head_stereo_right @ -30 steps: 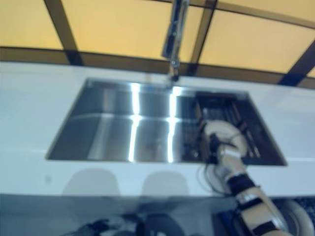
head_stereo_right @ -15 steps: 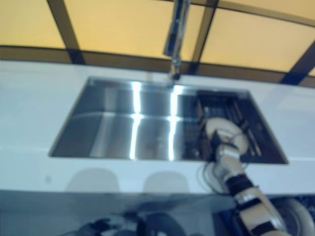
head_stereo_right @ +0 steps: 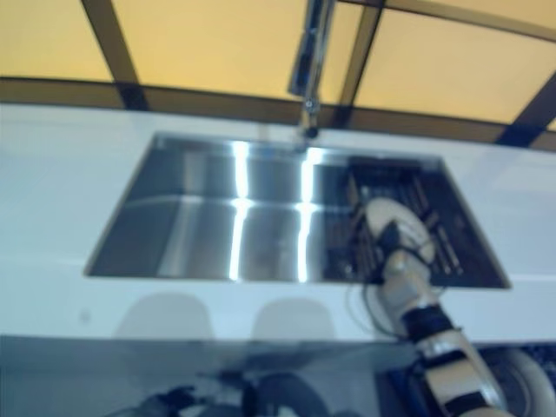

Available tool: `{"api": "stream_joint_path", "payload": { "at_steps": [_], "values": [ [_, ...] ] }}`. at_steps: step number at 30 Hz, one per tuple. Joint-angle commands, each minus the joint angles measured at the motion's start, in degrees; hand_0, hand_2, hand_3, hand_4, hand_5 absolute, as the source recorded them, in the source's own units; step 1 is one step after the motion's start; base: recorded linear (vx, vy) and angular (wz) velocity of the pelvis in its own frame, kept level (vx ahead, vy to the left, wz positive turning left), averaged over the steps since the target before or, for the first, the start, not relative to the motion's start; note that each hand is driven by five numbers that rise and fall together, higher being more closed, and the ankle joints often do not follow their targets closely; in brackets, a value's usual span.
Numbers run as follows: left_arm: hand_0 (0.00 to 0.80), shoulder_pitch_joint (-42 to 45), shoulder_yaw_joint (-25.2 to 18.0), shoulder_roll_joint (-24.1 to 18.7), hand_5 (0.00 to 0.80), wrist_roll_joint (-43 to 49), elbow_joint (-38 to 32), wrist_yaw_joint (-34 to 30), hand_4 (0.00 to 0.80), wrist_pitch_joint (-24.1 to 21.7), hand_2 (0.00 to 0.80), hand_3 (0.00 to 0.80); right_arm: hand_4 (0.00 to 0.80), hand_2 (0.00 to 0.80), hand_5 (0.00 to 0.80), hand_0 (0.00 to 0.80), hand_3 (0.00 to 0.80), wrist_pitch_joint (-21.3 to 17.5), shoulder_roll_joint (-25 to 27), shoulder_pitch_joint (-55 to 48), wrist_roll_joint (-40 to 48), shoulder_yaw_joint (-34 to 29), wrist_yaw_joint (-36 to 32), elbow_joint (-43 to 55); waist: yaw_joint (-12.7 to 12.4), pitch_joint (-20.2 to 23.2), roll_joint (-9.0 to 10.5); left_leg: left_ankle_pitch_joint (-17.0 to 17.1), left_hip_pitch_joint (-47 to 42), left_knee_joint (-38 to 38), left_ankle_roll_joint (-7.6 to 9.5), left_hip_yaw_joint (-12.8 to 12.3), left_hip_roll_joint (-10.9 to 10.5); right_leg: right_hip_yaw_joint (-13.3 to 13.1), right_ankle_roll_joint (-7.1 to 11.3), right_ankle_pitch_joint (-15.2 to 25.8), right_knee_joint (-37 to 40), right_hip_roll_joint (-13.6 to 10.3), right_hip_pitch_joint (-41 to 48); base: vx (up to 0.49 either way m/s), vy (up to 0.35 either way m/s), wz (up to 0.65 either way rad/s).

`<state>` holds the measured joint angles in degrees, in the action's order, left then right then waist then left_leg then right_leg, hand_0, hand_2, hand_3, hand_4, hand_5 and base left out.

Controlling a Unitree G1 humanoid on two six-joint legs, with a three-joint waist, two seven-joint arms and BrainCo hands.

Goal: Take plates into dishwasher

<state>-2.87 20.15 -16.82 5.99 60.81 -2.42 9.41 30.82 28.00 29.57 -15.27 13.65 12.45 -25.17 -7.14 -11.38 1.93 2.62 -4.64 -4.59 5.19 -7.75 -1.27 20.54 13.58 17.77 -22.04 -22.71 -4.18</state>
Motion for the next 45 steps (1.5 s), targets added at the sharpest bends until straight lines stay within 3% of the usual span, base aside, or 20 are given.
{"api": "stream_joint_path", "payload": {
  "at_steps": [1, 7, 20, 36, 45],
  "values": [
    [0.0, -0.7, -0.71, 1.14, 0.0, 0.53, -0.67, 0.71, 0.0, -0.68, 0.0, 0.0, 0.8, 0.8, 0.8, 0.8, 0.8, 0.02, 2.26, 4.65, 6.5, -4.42, 5.12, 2.37, -0.18, -0.3, -0.64, -4.01, -1.38, -0.41, -0.68, -1.76, 0.94, -2.77, -1.84, -5.56, -7.7, 0.12, -3.55, 0.0, 0.0, 0.0],
    [0.0, -0.1, -0.79, 1.27, 0.0, -0.18, -0.46, 1.04, 0.0, -0.52, 0.0, 0.0, 0.8, 0.8, 0.8, 0.8, 0.8, -1.65, 0.75, 3.89, 15.85, -7.13, 11.3, 5.6, 0.24, 0.05, -0.8, -4.15, -1.92, -0.41, -0.45, -1.77, 0.85, -3.24, -2.08, -5.84, -8.2, 0.5, -3.65, 0.005, 0.001, 0.0],
    [0.0, 1.21, -0.96, 1.43, 0.0, -0.38, -0.5, 1.88, 0.0, -0.75, 0.0, 0.0, 0.8, 0.8, 0.8, 0.8, 0.8, -5.88, -0.58, 1.85, 18.85, -9.29, 15.49, 10.51, 0.38, 0.66, -0.42, -4.43, -2.47, -0.41, -0.06, -1.81, 0.87, -2.97, -2.26, -6.43, -7.6, 1.19, -2.74, 0.002, -0.007, -0.01],
    [0.0, 0.84, -2.22, 0.11, 0.0, 0.57, -1.14, 1.57, 0.0, -0.09, 0.0, 0.0, 0.8, 0.8, 0.8, 0.8, 0.8, -2.09, 5.42, 1.17, 12.97, -11.11, 11.62, 11.64, 0.96, 0.62, 1.22, -4.53, -2.59, -0.41, 0.11, -2.94, 1.51, -3.32, -1.98, -6.36, -6.87, 2.28, -2.18, -0.003, -0.017, -0.03],
    [0.0, 0.6, -2.55, -0.86, 0.0, 0.33, -1.31, 1.57, 0.0, -0.02, 0.0, 0.0, 0.8, 0.8, 0.8, 0.8, 0.8, -2.08, 7.7, 0.02, 13.48, -12.2, 10.82, 10.47, 1.3, 0.5, 2.07, -4.46, -2.48, -0.41, 0.1, -3.66, 1.71, -3.53, -1.97, -6.35, -5.92, 3.04, -1.67, -0.007, -0.012, -0.02]
  ]
}}
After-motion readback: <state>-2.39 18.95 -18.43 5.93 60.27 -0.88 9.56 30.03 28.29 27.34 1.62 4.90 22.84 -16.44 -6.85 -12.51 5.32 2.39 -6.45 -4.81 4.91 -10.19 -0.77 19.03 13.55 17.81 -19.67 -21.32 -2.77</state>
